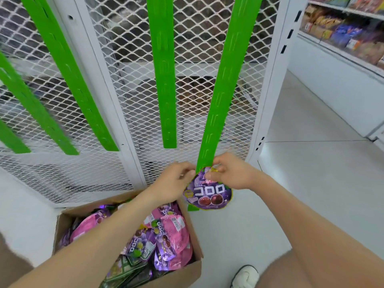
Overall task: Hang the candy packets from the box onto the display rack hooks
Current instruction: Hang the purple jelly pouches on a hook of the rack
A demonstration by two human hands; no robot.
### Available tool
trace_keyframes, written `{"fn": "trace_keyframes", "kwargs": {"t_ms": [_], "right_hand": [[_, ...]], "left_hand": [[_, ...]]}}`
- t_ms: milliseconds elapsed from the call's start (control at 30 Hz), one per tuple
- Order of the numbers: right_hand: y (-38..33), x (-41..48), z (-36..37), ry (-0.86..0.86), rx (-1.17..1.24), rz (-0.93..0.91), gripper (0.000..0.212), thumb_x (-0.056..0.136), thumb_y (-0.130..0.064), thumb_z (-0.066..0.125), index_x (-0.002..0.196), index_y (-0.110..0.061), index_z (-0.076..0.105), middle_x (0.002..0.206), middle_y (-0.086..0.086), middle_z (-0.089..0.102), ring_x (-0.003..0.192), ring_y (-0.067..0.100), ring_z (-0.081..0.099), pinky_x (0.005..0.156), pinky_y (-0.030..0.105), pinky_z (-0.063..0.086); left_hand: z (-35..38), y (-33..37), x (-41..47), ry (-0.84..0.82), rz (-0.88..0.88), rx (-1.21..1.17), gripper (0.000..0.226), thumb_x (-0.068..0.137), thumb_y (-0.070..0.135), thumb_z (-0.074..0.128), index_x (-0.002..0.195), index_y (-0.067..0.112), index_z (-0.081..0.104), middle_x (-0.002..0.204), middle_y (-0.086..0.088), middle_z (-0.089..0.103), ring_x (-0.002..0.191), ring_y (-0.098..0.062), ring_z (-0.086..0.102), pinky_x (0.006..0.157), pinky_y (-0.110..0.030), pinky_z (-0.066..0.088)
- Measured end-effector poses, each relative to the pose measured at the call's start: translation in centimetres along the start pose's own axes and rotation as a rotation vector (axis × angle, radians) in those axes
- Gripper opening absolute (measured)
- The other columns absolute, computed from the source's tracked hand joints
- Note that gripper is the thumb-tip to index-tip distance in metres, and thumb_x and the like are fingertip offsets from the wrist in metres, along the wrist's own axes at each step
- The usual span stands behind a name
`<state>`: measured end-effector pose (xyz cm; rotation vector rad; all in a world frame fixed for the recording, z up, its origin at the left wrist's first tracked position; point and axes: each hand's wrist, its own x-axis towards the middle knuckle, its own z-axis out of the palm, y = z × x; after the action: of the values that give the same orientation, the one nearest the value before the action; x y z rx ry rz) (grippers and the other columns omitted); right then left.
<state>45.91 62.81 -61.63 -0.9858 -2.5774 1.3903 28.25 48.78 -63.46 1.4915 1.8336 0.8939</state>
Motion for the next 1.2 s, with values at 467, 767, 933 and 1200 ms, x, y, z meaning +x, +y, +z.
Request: {"fn": "trace_keyframes", "kwargs": {"t_ms": [467, 767, 933, 1200], "right_hand": [[0.7, -7.7, 10.9, -0.157, -0.203, 0.099, 0.031, 0.090, -0.026, 0.078, 0.068, -0.014, 0.061, 0.049, -0.007, 0.052, 0.047, 0.004, 0.044, 0.052, 0.028, 0.038], [0.7, -8.5, 13.2, -0.048, 0.033, 0.149, 0.036, 0.097, -0.022, 0.064, 0.071, 0.000, 0.054, 0.063, 0.001, 0.038, 0.060, 0.010, 0.032, 0.059, 0.035, 0.025], [0.8, -7.6, 13.7, 0.046, 0.154, 0.231, 0.046, 0.080, -0.042, 0.078, 0.085, 0.003, 0.069, 0.066, 0.011, 0.060, 0.065, 0.013, 0.049, 0.062, 0.032, 0.035], [1.4, -7.2, 14.3, 0.138, 0.258, 0.339, 0.058, 0.081, -0.041, 0.084, 0.078, 0.013, 0.064, 0.065, 0.006, 0.043, 0.064, 0.016, 0.035, 0.063, 0.030, 0.025]], "left_hand": [[0.5, -3.2, -10.2, -0.082, -0.154, -0.104, 0.042, 0.100, 0.057, 0.052, 0.092, 0.018, 0.066, 0.079, -0.014, 0.065, 0.070, -0.031, 0.066, 0.076, -0.052, 0.059], [2.3, -4.0, -11.8, -0.142, -0.330, -0.380, 0.022, 0.108, 0.023, 0.060, 0.092, 0.009, 0.064, 0.076, -0.003, 0.050, 0.071, -0.015, 0.049, 0.075, -0.036, 0.052], [2.4, -4.7, -11.5, -0.167, -0.405, -0.448, 0.033, 0.105, 0.036, 0.063, 0.102, 0.005, 0.074, 0.082, -0.004, 0.052, 0.077, -0.016, 0.050, 0.075, -0.033, 0.052], [3.3, -4.9, -10.9, -0.101, -0.352, -0.320, 0.041, 0.106, 0.040, 0.060, 0.086, 0.005, 0.065, 0.063, 0.006, 0.038, 0.061, -0.014, 0.040, 0.069, -0.032, 0.040]]}}
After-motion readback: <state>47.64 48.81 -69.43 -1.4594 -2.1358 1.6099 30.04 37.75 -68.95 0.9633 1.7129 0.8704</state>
